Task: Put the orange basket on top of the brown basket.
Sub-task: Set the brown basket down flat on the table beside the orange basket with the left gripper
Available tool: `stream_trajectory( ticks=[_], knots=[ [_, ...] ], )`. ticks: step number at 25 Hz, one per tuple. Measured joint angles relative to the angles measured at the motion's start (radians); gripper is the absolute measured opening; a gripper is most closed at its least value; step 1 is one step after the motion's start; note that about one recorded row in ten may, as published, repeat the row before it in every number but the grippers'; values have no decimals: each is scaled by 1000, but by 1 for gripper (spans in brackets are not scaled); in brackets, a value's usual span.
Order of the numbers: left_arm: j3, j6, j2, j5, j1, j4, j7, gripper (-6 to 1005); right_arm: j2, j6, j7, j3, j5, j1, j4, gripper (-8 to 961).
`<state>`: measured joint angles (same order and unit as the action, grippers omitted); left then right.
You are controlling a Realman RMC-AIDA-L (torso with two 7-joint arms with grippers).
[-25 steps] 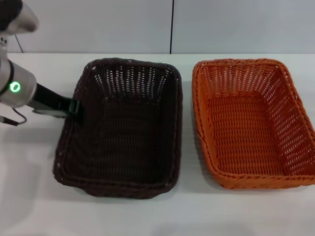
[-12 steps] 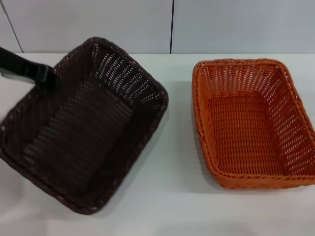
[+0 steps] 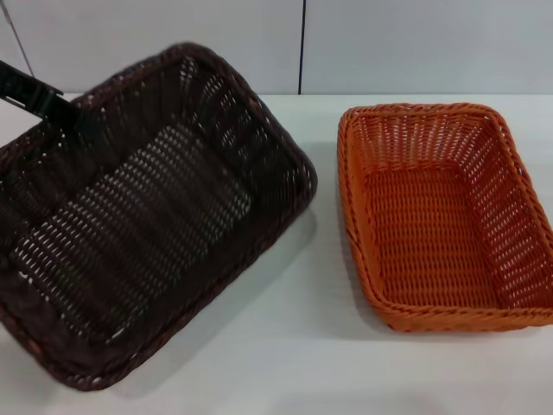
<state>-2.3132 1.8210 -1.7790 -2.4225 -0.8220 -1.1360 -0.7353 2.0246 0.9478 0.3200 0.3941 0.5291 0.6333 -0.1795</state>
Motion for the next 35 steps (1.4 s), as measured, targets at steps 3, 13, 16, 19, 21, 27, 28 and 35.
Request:
stream_trajectory(
  ticks=[3,13,16,19,21,27,28,35],
  knots=[
    [6,-11,3,0,-28,96,-66,212,1,9,15,5,2,-6,0,587],
    [39,-154,-67,-64,-111,346,-222,225,7,27,24,6,8,-15,0,586],
    [39,-175,-107,-64,-118,345,-247,229,8,30,28,6,5,-19,0,586],
    [38,-187,-135,-63,-122,343,-272,233,8,33,45,6,8,-24,0,586],
    [35,-219,-173,-58,-130,343,-297,235,7,34,49,6,9,-25,0,586],
    [34,-283,-233,-38,-147,352,-335,243,7,32,49,8,6,-29,2,585],
    [33,-294,-240,-37,-151,361,-335,244,7,33,49,8,6,-30,3,585],
    [28,-318,-260,-28,-157,389,-328,253,9,34,50,8,3,-39,5,584]
  ],
)
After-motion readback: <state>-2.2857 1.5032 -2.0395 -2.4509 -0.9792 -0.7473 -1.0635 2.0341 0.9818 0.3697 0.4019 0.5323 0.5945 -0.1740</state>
